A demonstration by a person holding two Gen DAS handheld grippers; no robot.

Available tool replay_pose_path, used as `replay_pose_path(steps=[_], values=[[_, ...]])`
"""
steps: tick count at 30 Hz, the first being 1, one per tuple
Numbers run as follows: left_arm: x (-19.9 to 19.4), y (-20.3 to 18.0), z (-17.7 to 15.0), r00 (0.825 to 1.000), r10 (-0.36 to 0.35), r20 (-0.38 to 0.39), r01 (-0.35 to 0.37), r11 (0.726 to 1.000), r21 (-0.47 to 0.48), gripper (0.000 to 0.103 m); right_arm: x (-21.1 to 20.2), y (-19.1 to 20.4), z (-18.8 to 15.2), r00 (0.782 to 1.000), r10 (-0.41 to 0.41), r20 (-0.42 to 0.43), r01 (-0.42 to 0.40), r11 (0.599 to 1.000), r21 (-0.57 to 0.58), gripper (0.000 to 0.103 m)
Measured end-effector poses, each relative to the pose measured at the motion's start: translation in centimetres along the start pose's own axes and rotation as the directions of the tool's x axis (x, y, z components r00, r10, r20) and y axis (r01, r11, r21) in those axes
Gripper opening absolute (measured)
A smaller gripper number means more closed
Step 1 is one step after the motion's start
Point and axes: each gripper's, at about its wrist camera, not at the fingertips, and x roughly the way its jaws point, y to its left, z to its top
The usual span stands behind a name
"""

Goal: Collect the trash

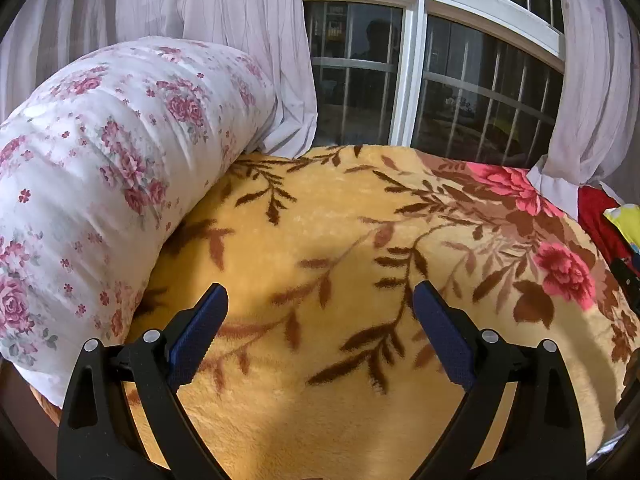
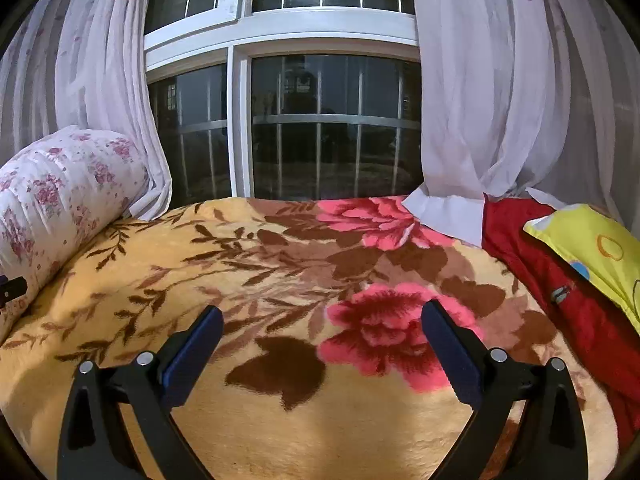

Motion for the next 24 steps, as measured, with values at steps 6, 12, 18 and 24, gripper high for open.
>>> replay_pose_path(steps=[6, 12, 18, 24], values=[[0.08, 0.01, -0.17, 1.0, -0.005, -0.004, 0.005, 1.0, 0.002, 0.091, -0.19, 0.3, 0.0, 1.0, 0.007, -0.005, -0.007, 1.0, -0.009, 0.098], [0.05, -0.03, -0.22, 1.0, -0.003, -0.002, 0.003, 1.0, 0.002, 0.091, -0.23, 0.24, 0.02, 1.0, 0.009, -0.005, -0.009, 1.0, -0.008, 0.098], [0.05, -0.04, -0.17, 1.0, -0.004, -0.003, 0.004, 1.0, 0.001, 0.091, -0.26, 0.24, -0.03, 1.0, 0.009, -0.007, -0.009, 1.0, -0.009, 0.098], [0.07, -0.08, -0.16, 1.0, -0.002, -0.002, 0.002, 1.0, 0.003, 0.091, -0.39, 0.26, -0.19, 1.0, 0.011, -0.003, -0.012, 1.0, -0.01, 0.098]])
